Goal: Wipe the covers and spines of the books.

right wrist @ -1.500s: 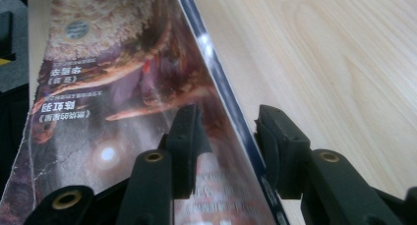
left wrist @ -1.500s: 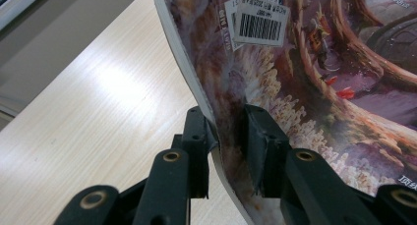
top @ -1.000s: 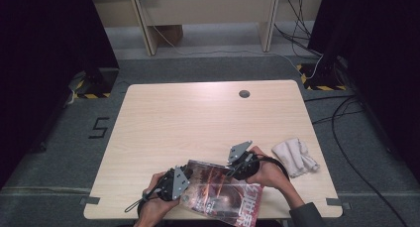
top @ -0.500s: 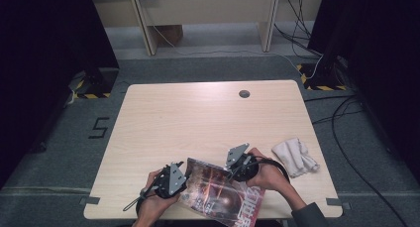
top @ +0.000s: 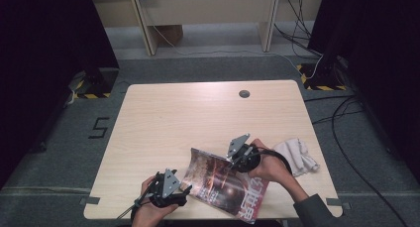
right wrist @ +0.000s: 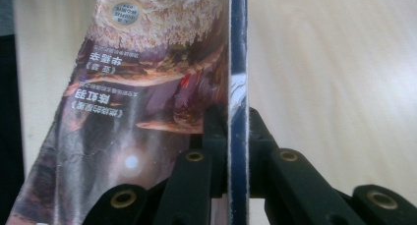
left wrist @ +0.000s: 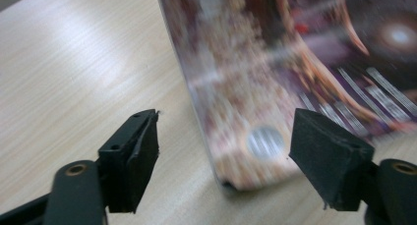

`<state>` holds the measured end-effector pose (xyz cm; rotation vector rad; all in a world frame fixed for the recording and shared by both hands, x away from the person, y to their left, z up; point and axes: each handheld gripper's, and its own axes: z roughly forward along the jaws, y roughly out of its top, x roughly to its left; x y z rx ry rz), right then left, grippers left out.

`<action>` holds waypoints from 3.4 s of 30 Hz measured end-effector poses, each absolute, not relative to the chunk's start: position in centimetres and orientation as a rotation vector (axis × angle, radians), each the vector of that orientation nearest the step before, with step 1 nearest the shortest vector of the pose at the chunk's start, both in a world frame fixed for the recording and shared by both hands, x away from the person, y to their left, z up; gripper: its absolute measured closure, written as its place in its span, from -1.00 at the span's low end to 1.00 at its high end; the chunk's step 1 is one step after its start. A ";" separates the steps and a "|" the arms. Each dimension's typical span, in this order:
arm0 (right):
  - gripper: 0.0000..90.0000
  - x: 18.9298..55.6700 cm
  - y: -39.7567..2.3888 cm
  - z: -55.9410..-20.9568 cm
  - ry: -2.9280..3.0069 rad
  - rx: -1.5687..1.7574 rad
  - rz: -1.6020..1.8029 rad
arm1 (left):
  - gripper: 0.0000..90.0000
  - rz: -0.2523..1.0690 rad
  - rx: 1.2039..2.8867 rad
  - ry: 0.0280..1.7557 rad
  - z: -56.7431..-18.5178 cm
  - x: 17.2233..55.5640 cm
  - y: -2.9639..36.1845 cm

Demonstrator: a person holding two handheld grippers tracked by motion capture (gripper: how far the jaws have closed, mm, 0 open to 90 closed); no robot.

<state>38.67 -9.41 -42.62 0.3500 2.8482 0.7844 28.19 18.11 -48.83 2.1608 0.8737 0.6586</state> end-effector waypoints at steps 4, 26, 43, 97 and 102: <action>0.87 39.9 -9.7 -41.3 2.812 0.359 0.733 | -0.48 0.614 2.196 0.917 -49.2 28.3 18.3; 0.87 41.7 -7.2 -35.6 2.582 0.299 0.440 | -0.52 0.596 2.211 1.064 -50.0 29.5 20.0; 0.86 35.9 -7.0 -41.2 2.721 0.185 0.567 | -0.52 0.614 2.203 1.103 -50.0 29.9 20.7; -0.06 30.1 -12.1 -49.4 2.710 0.589 0.837 | -0.60 0.603 2.187 1.016 -50.6 33.2 16.2; -0.09 29.8 -12.6 -49.4 2.697 0.594 0.821 | -0.57 0.599 2.187 1.008 -50.7 33.0 16.1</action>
